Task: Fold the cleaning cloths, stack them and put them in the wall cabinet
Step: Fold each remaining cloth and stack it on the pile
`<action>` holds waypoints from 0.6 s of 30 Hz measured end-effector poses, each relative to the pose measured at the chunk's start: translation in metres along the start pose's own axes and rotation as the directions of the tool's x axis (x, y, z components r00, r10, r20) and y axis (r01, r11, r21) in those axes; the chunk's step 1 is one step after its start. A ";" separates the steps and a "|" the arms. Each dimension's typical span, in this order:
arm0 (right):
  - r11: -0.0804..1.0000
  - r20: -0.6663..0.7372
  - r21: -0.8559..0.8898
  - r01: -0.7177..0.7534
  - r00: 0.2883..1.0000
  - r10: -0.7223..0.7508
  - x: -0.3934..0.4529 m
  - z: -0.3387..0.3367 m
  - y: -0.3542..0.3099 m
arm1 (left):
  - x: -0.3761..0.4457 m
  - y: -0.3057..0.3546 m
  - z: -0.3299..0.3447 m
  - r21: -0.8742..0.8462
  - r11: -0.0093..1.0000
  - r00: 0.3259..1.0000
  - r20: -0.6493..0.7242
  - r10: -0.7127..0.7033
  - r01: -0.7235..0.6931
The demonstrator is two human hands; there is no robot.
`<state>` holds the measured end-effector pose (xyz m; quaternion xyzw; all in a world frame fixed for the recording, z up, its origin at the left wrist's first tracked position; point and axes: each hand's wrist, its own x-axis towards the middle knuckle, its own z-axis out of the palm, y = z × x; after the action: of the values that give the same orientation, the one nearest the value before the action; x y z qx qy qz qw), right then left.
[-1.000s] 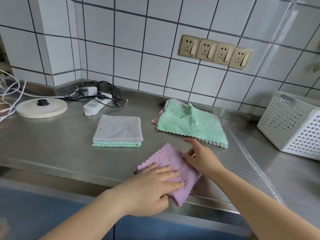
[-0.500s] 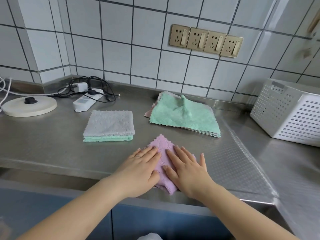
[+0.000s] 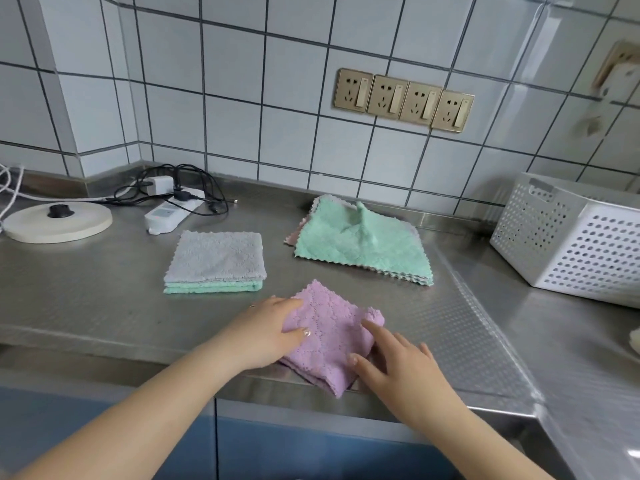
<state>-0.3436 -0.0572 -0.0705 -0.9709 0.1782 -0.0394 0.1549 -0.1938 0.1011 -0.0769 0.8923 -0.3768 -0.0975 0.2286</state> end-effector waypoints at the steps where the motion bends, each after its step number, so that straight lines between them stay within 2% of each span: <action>1: 0.985 -0.016 0.172 -0.015 1.000 0.018 0.006 0.000 -0.002 | 0.001 0.000 -0.002 -0.073 0.997 1.000 -0.003 -0.021 0.021; 3: 0.918 -0.047 0.396 -0.031 0.997 0.054 0.016 -0.001 -0.011 | 0.002 -0.002 -0.004 -0.230 0.972 0.998 -0.010 -0.060 0.056; 6: 0.790 -0.112 0.611 -0.046 0.983 0.144 0.034 -0.003 -0.025 | 0.003 -0.003 -0.010 -0.451 0.891 0.994 -0.062 -0.089 0.052; 9: 0.496 -0.098 0.867 -0.032 0.967 0.234 0.050 -0.011 -0.041 | 0.006 -0.008 -0.018 -0.669 0.744 0.978 -0.158 -0.137 -0.004; 12: 0.255 -0.085 0.966 0.033 0.977 0.196 0.070 -0.021 -0.058 | 0.005 -0.017 -0.032 -0.864 0.502 0.962 -0.172 -0.211 -0.044; 15: 0.126 -0.067 0.991 0.051 0.991 0.119 0.087 -0.029 -0.075 | 0.002 -0.025 -0.049 -0.966 0.260 0.968 -0.069 -0.243 -0.004; 16: 0.097 -0.058 0.994 0.048 0.994 0.095 0.094 -0.031 -0.081 | 0.002 -0.031 -0.056 -0.978 0.209 0.969 -0.063 -0.240 -0.012; 17: 0.084 -0.049 0.996 0.042 0.996 0.078 0.101 -0.033 -0.087 | 0.003 -0.037 -0.063 -0.979 0.202 0.966 -0.079 -0.246 -0.029; 18: 0.090 -0.038 0.995 0.032 0.997 0.064 0.109 -0.033 -0.094 | 0.004 -0.044 -0.071 -0.970 0.236 0.959 -0.115 -0.260 -0.052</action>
<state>-0.2148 -0.0226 -0.0075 -0.6082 0.1209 -0.1824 0.7630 -0.1384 0.1491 -0.0357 0.5895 -0.1438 -0.2093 0.7668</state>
